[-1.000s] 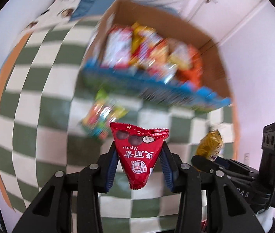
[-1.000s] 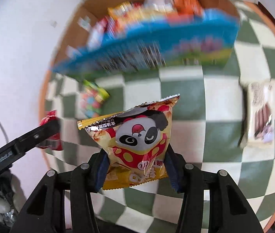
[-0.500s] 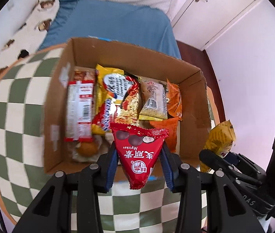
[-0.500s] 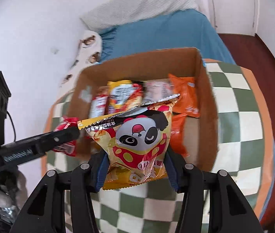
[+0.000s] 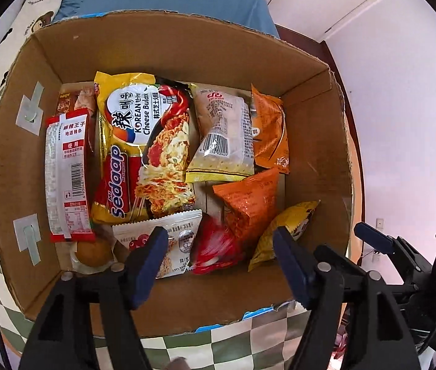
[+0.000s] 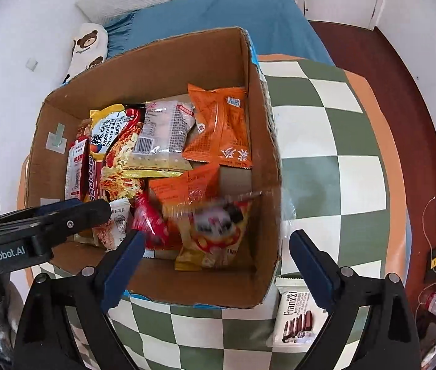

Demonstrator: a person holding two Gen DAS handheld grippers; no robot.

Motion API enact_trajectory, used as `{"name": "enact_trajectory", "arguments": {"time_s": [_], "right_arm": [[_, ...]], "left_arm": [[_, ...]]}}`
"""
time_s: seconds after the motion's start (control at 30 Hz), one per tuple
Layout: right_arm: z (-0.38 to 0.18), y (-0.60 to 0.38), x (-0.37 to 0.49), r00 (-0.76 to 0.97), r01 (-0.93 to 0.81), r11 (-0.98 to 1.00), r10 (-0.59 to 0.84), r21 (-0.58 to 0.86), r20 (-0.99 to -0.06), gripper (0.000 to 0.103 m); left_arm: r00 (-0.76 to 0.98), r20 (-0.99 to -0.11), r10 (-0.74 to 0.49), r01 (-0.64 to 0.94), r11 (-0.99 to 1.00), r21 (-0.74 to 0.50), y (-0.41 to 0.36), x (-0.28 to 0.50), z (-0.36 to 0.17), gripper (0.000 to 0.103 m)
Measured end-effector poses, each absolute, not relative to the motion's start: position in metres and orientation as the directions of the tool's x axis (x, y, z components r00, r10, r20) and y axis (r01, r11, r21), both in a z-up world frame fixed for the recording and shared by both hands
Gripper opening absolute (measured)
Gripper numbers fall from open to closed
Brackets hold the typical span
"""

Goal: Organize snacks
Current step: 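Lower both packs into the box and open both tools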

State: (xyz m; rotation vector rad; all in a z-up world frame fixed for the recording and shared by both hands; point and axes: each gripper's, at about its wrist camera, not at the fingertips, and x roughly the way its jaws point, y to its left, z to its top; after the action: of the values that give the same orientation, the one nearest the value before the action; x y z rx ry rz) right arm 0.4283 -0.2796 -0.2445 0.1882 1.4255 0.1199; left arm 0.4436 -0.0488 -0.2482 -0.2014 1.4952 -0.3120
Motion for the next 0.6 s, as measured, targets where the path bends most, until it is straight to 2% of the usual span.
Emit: {"name": "enact_trajectory", "arguments": {"time_s": [0.17, 0.23, 0.3, 0.4, 0.6], "right_arm": [[-0.244, -0.282, 0.421, 0.150, 0.034, 0.979, 0.194, 0.201, -0.969, 0.097], [-0.240, -0.282, 0.418, 0.165, 0.035, 0.979, 0.192, 0.200, -0.967, 0.097], [-0.236, -0.280, 0.415, 0.179, 0.031, 0.981, 0.185, 0.193, -0.966, 0.097], [-0.228, -0.275, 0.408, 0.201, 0.017, 0.984, 0.172, 0.179, -0.964, 0.097], [-0.204, -0.262, 0.384, 0.286, -0.019, 0.989, 0.144, 0.145, -0.947, 0.097]], "left_arm": [[0.083, -0.953, -0.292, 0.089, 0.954, -0.285, -0.050, 0.436, -0.240, 0.073], [0.122, -0.957, -0.264, 0.102, 0.962, -0.252, -0.050, 0.431, -0.232, 0.078], [0.164, -0.958, -0.237, 0.125, 0.968, -0.218, -0.049, 0.423, -0.223, 0.093], [0.232, -0.954, -0.192, 0.146, 0.976, -0.161, -0.047, 0.410, -0.210, 0.102], [0.342, -0.927, -0.156, 0.111, 0.986, -0.125, -0.029, 0.378, -0.183, 0.103]]}}
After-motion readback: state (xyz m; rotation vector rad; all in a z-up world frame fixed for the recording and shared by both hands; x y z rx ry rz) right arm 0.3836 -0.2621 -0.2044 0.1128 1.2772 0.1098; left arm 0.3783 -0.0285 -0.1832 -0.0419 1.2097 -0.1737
